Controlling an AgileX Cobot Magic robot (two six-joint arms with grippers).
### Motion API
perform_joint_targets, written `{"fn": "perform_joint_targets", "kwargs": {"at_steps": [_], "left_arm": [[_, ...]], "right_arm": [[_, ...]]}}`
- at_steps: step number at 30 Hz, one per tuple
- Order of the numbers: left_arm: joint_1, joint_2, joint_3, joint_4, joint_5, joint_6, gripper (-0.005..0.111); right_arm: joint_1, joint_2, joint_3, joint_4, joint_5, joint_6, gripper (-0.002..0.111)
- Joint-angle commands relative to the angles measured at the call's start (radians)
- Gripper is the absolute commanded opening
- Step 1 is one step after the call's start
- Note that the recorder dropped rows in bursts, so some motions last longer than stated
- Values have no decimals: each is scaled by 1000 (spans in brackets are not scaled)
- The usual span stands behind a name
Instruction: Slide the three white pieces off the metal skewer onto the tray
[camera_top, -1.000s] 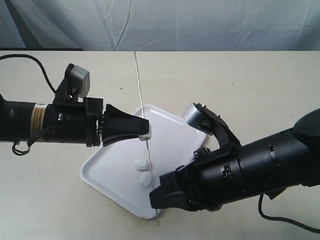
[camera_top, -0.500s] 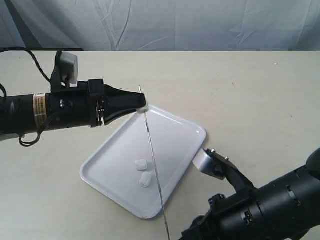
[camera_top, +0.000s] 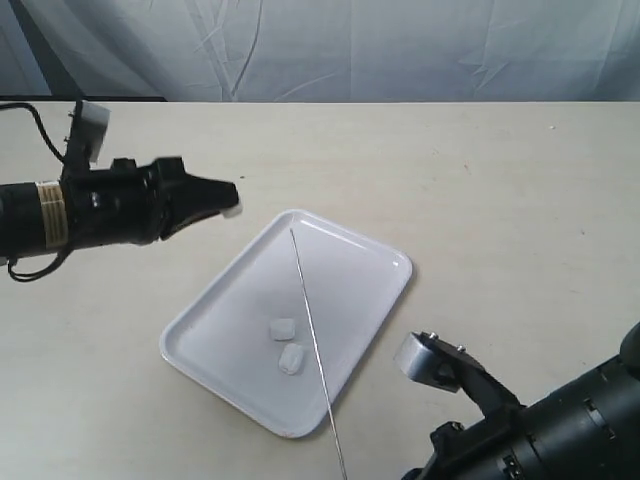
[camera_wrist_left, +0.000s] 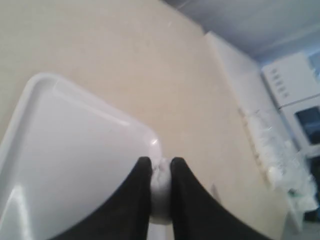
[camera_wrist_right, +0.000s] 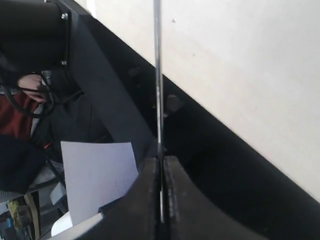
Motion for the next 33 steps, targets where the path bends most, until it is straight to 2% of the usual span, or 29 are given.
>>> {"fn": "perform_joint_targets", "kwargs": {"at_steps": [1,6,12,14,16,18,24,28,32,33], "left_arm": [[-27,14,-1,236,75,-18,11],[-69,61,-1,345,111,-28,12],[-94,112,-1,348,140,-28,37],[-96,125,-1,348,138,-31,40],[-96,128,-1,350,125,-41,40],[-96,128,-1,348,83,-41,40],[-96,128,-1,356,19,-39,40],[-96,128,-1,358,4,-39,40],[-96,128,-1,350,3,-39,40],[-96,126,-1,333,3,-39,40]], "right_arm": [[0,2,-25,28,-100,-7,-1],[0,2,-89,-35,-183,16,-1],[0,17,-215,-301,-185,270,-1],[0,45,-263,-427,-183,388,-1],[0,108,-329,-613,-165,552,-1],[0,173,-396,-717,-125,641,-1],[0,376,-612,-901,33,777,-1],[0,437,-663,-987,53,825,-1],[0,460,-700,-995,27,827,-1],[0,465,-708,-995,18,827,4]]}}
